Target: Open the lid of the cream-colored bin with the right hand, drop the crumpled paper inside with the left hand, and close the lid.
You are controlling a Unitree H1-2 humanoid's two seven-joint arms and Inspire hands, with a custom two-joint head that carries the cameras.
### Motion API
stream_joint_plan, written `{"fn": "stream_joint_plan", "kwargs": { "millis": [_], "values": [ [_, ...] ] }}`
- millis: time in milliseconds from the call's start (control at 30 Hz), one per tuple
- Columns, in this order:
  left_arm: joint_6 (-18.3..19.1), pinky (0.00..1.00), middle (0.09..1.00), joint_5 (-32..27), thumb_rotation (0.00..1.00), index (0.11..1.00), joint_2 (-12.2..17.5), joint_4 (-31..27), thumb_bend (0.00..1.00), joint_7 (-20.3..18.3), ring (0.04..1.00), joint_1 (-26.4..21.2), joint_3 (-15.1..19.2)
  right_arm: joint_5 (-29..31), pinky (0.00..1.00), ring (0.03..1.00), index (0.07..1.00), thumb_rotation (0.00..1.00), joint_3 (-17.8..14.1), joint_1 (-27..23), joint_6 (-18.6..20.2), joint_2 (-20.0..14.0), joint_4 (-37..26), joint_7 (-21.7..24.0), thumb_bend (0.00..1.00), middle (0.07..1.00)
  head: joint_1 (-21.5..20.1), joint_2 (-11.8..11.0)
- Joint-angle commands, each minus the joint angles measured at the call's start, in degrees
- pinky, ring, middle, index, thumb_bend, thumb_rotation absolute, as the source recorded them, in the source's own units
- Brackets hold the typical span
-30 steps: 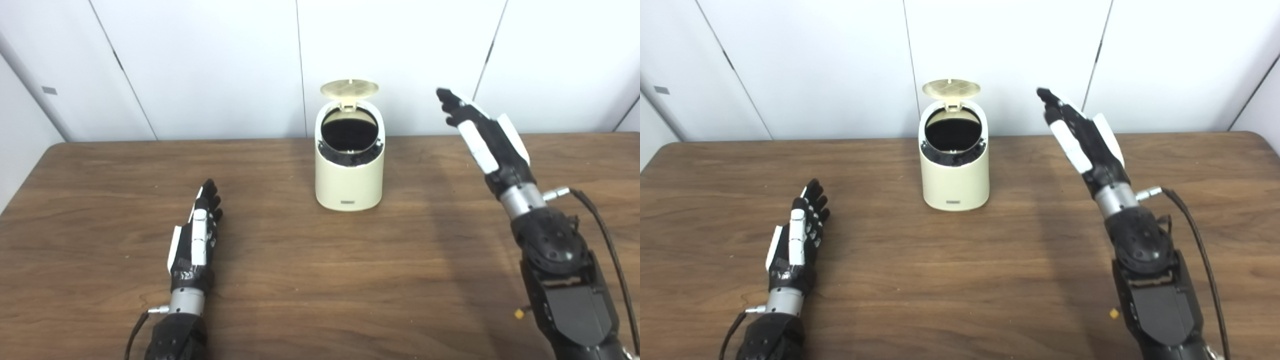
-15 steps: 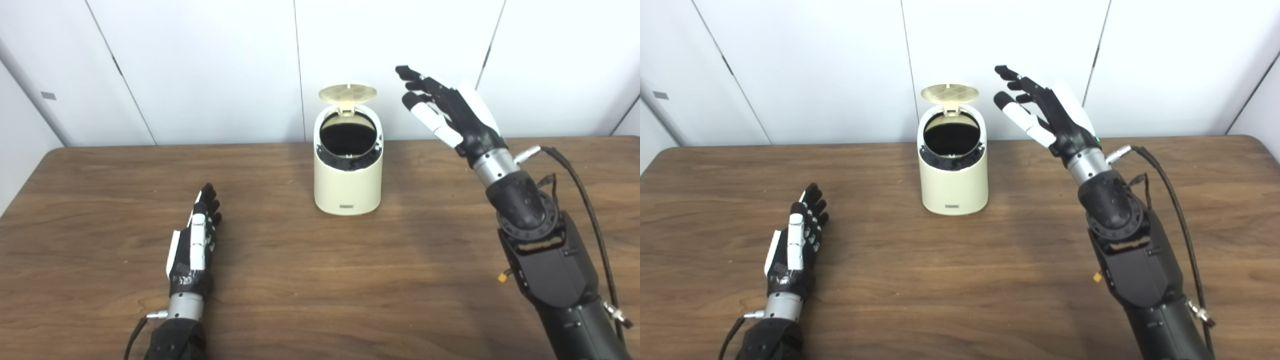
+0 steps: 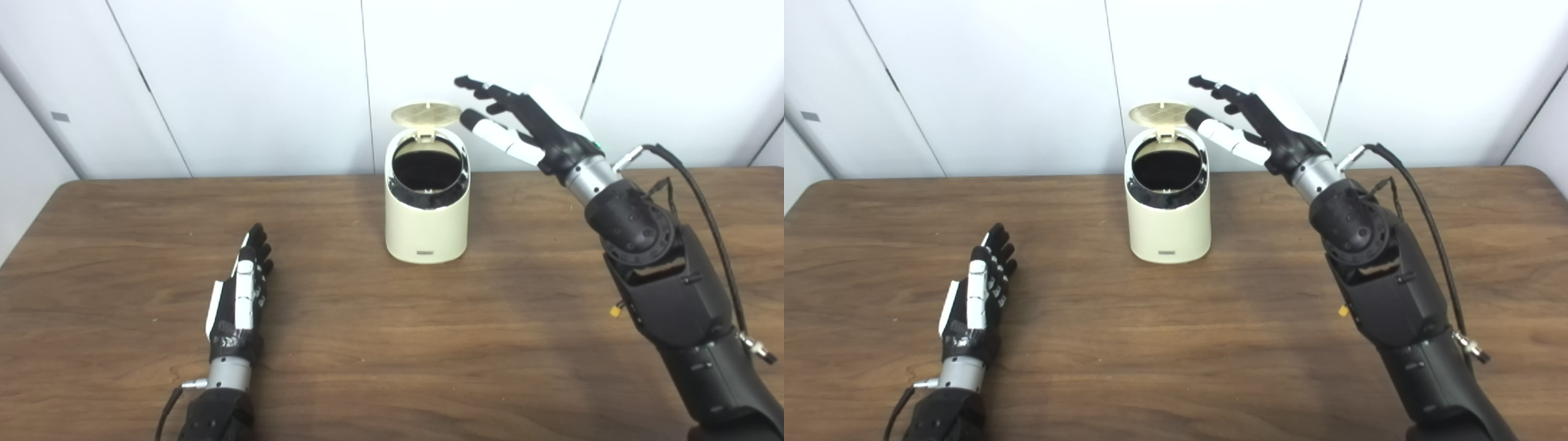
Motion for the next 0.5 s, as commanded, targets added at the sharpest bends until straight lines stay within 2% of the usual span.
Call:
{"fn": "stream_joint_plan", "kwargs": {
  "millis": [0, 167, 333, 467],
  "values": [
    [-1.8, 1.00, 1.000, -0.1, 1.00, 1.000, -1.4, 2.8, 0.51, -0.3, 1.000, 1.3, -1.1, -0.7, 0.82, 0.884, 0.876, 1.00, 0.2, -3.9, -1.5, -0.6, -0.1, 0.0, 0.47, 0.901, 0.0, -0.1],
    [-1.4, 1.00, 1.000, -0.3, 1.00, 1.000, -1.6, 2.6, 0.51, -0.4, 1.000, 1.3, -1.1, -2.7, 0.82, 0.885, 0.886, 1.00, 1.7, -5.0, -1.7, -0.9, 0.6, 1.3, 0.51, 0.906, 0.0, -1.2],
    [-1.7, 1.00, 1.000, 0.1, 1.00, 1.000, -1.5, 2.7, 0.50, -0.3, 1.000, 1.4, -1.3, -4.2, 0.85, 0.896, 0.887, 1.00, 2.6, -5.4, -1.5, -1.0, 0.6, 2.3, 0.52, 0.908, 0.0, -1.2],
    [-1.8, 1.00, 1.000, -0.6, 1.00, 1.000, -1.4, 2.9, 0.49, -0.4, 1.000, 1.3, -0.8, -5.5, 0.85, 0.892, 0.862, 1.00, 3.7, -6.8, -0.5, -1.9, -0.2, 5.2, 0.51, 0.887, -0.2, -0.9]
  ]
}}
